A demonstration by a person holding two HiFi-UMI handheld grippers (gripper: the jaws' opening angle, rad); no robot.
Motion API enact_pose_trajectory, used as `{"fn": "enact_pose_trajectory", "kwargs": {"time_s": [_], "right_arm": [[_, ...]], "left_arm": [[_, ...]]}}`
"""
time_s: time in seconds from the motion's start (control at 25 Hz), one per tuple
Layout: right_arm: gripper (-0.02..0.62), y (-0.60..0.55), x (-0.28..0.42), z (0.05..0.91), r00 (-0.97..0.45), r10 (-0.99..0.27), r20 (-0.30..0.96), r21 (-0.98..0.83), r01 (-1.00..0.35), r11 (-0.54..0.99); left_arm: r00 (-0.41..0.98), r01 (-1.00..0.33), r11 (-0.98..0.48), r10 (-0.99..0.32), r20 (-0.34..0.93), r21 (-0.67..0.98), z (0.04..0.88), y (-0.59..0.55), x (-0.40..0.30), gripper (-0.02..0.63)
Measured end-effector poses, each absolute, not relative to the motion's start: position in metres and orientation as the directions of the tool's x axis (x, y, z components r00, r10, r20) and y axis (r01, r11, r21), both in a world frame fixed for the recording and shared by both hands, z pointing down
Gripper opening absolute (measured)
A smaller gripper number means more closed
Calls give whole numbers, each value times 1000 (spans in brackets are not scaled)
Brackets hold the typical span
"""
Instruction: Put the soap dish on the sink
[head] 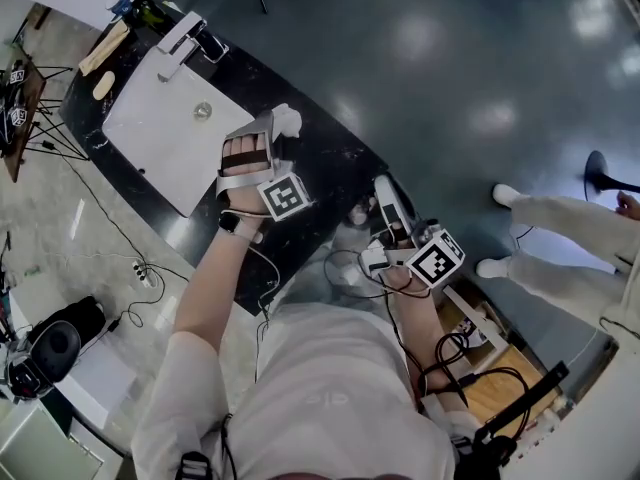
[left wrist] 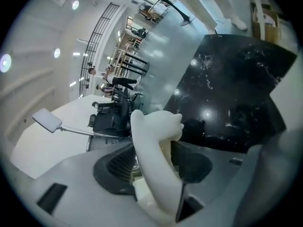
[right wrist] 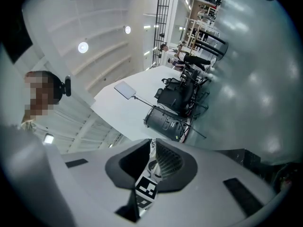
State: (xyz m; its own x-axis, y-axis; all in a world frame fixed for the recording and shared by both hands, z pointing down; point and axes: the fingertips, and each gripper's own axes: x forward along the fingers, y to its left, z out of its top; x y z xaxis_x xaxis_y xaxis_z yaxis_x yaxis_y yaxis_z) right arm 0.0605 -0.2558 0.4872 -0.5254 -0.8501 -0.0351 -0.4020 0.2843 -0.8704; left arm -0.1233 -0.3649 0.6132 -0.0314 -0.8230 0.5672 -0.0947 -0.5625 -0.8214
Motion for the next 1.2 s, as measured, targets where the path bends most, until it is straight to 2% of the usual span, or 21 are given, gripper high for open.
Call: {"fn": "enact_pose_trajectory", "kwargs": {"time_s": [0.24,0.56,0.8,1.2], "right_arm": [[54,-258,61,492,-526,-850,-27,-876,-398,273],[54,-256,56,499,-527,-850,-16,-882,-392,260],[54,-247,54,497,-533,-846,-17,-883,-390,263],[54,-222,58,484,-534,-844,-48,-877,-382,291]], "left_arm": [[-75,73,-476,-879,471,-876,619,-376,-125,236],[-55,59,-485,-874,482,-872,626,-370,-123,255],[-22,-17,-534,-845,534,-846,626,-354,-116,305],[50,-208,-548,-833,551,-810,593,-312,-109,316]]}}
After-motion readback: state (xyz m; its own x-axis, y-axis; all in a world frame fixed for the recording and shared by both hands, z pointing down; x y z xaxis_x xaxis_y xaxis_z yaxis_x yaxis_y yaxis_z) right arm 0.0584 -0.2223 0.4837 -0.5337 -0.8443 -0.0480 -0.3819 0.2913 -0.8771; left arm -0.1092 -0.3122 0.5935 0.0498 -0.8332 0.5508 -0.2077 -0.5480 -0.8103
